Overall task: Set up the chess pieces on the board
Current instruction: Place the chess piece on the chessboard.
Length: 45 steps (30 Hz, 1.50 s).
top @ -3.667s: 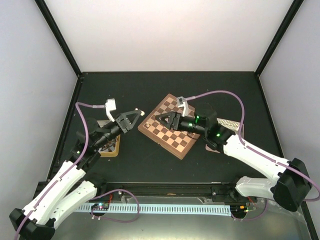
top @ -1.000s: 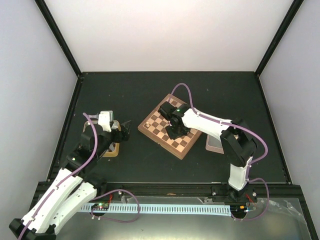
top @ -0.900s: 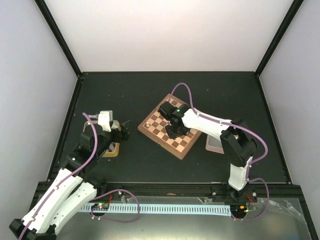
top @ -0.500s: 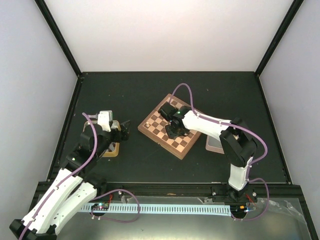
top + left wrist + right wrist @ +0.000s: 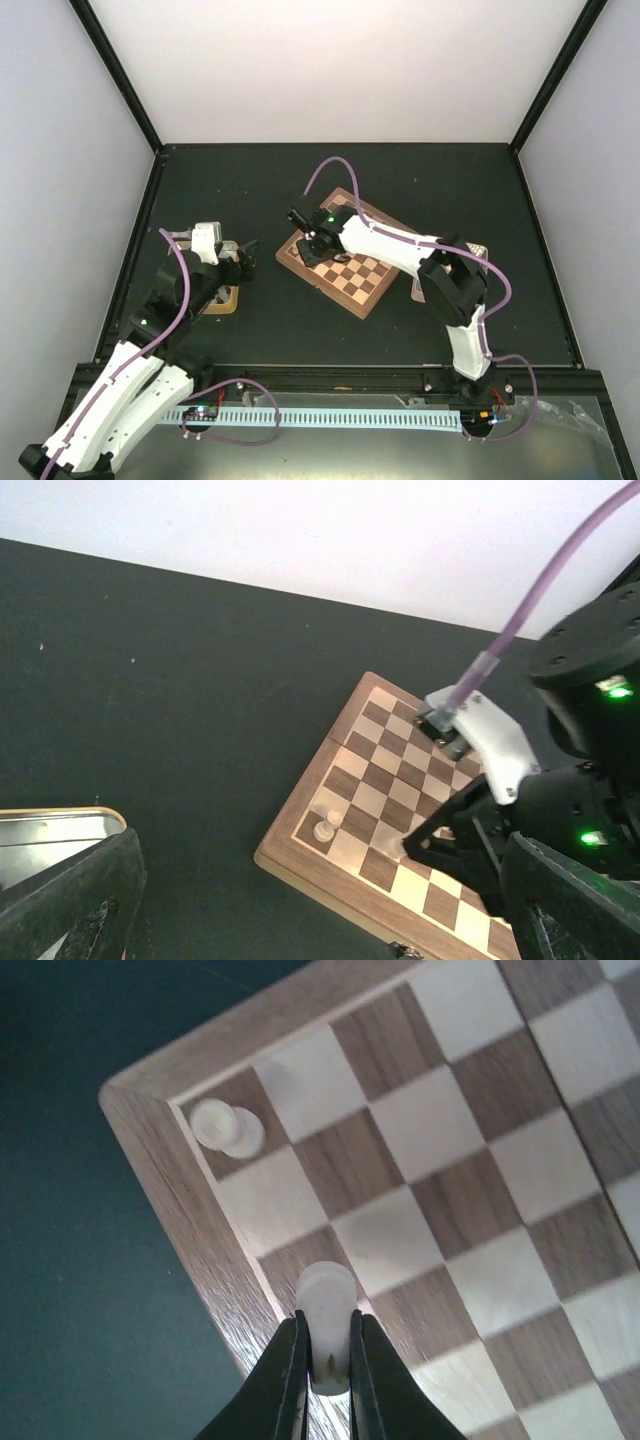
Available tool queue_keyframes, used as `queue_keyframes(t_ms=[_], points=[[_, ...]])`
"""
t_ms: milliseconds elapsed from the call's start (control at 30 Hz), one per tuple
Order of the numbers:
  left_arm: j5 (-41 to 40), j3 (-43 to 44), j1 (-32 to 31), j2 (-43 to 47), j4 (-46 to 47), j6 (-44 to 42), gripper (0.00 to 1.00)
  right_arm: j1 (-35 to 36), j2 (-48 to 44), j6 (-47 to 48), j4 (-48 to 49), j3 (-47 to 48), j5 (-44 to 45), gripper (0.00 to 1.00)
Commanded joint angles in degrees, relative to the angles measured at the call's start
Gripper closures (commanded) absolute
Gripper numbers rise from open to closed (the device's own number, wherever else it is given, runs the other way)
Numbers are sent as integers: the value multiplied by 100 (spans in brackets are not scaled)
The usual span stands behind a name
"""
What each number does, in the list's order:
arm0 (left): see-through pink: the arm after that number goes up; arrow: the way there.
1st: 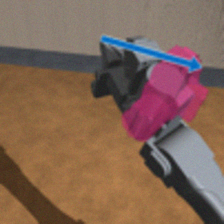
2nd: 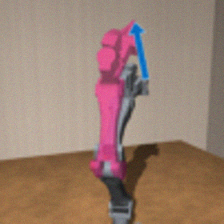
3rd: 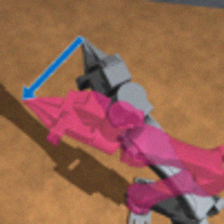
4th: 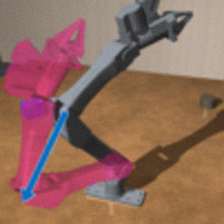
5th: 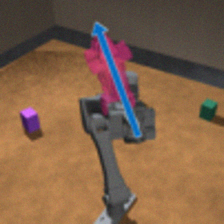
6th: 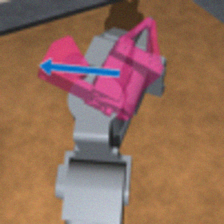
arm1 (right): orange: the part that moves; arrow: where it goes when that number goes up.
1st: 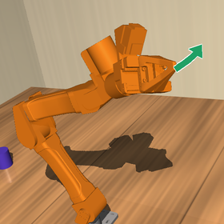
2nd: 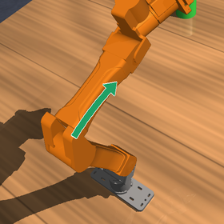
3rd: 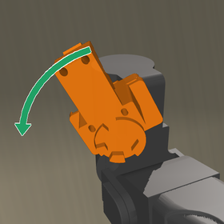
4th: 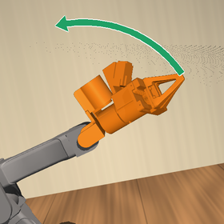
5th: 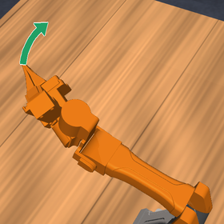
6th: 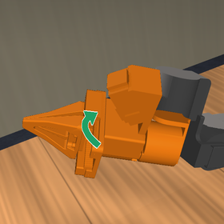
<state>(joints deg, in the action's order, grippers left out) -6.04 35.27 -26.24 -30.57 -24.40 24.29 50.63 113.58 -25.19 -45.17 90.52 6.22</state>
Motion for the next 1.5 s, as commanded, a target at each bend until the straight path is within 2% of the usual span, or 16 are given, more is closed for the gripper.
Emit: queue_keyframes(t_ms=[0,433,767,1133,1267,1467], points=[[-124,180,54,92,-99,59,1,121,426,176,-146,530,32,94],[-75,209,84,84,-119,69,1,285,1141,166,-284,1188,133,93],[-64,200,110,29,-95,72,1,298,1219,115,-608,1331,480,92],[-25,200,136,0,-87,71,1,292,1178,170,-329,1271,38,81],[-11,200,137,-4,-91,74,1,285,1180,107,-221,1304,92,81],[-2,204,147,16,-107,71,1,272,1289,8,-286,1400,285,87]])
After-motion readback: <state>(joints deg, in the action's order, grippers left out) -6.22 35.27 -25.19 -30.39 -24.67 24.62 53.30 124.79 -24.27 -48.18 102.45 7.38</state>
